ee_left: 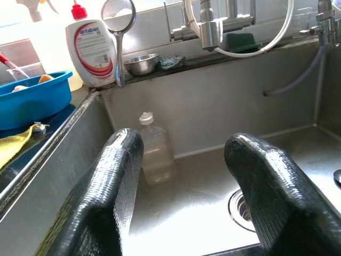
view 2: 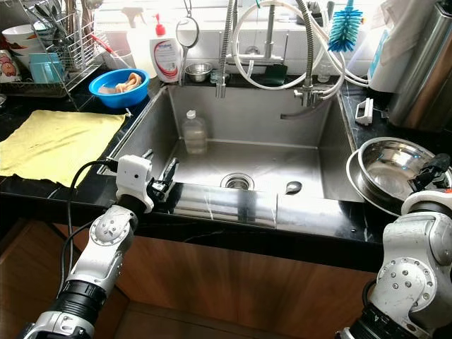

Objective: Kitchen organization

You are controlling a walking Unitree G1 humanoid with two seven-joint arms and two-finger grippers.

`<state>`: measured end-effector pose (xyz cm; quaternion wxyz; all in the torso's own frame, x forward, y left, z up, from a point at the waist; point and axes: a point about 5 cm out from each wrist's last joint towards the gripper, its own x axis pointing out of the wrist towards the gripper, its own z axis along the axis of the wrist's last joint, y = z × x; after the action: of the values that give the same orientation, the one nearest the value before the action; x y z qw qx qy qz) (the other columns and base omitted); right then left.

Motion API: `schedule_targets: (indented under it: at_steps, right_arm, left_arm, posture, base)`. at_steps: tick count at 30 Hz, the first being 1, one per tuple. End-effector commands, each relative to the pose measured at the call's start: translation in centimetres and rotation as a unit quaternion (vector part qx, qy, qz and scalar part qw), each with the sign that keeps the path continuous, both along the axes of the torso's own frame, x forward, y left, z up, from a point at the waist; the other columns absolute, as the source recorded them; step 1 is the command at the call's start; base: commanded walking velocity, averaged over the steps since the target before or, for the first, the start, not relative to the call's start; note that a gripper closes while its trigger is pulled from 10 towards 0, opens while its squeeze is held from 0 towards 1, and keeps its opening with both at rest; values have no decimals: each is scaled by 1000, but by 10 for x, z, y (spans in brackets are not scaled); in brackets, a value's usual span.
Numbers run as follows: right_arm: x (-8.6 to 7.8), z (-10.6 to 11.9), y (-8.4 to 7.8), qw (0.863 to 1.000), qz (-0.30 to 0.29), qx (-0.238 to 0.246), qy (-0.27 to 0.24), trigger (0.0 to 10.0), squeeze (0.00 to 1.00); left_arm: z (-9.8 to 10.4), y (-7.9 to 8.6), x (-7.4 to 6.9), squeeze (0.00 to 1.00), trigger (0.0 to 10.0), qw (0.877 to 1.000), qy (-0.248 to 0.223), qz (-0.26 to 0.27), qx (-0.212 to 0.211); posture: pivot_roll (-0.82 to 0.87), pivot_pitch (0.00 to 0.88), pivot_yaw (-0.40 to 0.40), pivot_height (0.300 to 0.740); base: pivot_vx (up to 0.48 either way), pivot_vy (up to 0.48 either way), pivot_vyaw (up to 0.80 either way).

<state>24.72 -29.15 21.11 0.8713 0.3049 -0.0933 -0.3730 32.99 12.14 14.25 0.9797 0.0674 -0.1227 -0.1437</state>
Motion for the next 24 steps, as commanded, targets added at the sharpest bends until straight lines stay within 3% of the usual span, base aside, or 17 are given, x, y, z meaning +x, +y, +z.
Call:
schedule_targets:
  at_steps: [1,10,15,19,24]
  right_arm:
    - [1,2,-2,1000,-5,3,-3,10000,0]
    - [0,19,0,999,-7,-16,-36,10000,0]
    - [-3,10,1,999,6,-31,22,10000,0]
    - [-6,19,-8,985,50,-139,84,10000,0]
    - [-5,32,-11,964,97,-219,114,10000,0]
  left_arm:
    - [5,1,1,0,10000,1000,-11,0,7]
    - [6,1,2,0,10000,1000,-11,-1,5]
    - [5,0,2,0,10000,1000,-10,-2,5]
    - [5,1,2,0,10000,1000,-9,-1,5]
    - [5,0,2,0,10000,1000,-10,-2,3]
  posture:
    - [-53,0,55,740]
    - [-59,0,58,740]
    - [-62,0,57,740]
    - [-68,0,59,740]
    - [-69,0,58,740]
  base:
    - [0,0,0]
    - [0,0,0]
    - [0,0,0]
    - [0,0,0]
    - [0,0,0]
